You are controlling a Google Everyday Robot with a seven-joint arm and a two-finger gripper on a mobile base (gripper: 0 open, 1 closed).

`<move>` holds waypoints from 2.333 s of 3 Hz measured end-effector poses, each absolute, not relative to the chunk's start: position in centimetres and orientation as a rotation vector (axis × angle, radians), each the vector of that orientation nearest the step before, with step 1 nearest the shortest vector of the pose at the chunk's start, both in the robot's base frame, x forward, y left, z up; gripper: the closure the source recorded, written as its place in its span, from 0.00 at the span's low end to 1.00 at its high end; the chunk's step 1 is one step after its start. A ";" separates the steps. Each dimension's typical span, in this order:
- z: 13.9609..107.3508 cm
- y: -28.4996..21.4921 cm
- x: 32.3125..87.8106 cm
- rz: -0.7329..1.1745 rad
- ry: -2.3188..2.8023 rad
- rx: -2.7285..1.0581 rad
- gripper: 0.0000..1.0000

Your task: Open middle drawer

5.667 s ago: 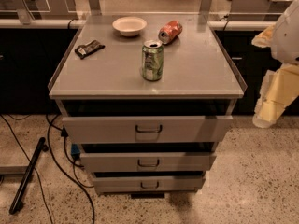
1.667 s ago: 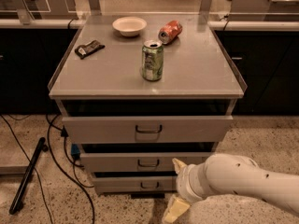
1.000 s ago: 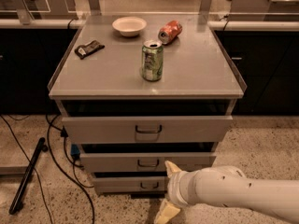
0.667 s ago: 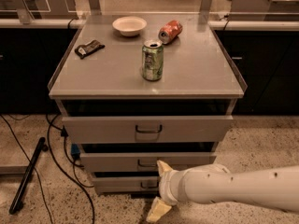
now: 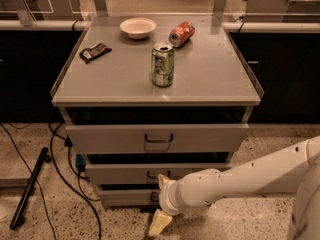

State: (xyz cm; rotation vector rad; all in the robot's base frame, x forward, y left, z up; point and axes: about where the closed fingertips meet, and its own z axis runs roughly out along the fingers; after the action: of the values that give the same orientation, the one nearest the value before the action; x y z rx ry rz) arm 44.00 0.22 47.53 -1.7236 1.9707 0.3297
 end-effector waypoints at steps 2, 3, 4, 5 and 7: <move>45.3 -0.7 45.7 0.263 2.002 -1.690 0.11; 44.3 -0.6 47.0 0.234 2.015 -1.671 0.09; 43.2 -0.4 48.2 0.233 2.030 -1.633 0.11; 41.5 1.0 48.8 0.312 2.024 -1.609 0.07; 40.9 4.4 50.1 0.595 1.914 -1.509 0.00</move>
Offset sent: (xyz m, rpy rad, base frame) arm 0.0300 -0.0050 -0.0404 -0.0624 -0.0514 -0.0747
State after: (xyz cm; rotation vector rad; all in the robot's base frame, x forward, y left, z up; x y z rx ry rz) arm 50.13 4.39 40.93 -1.5091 1.9144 0.5950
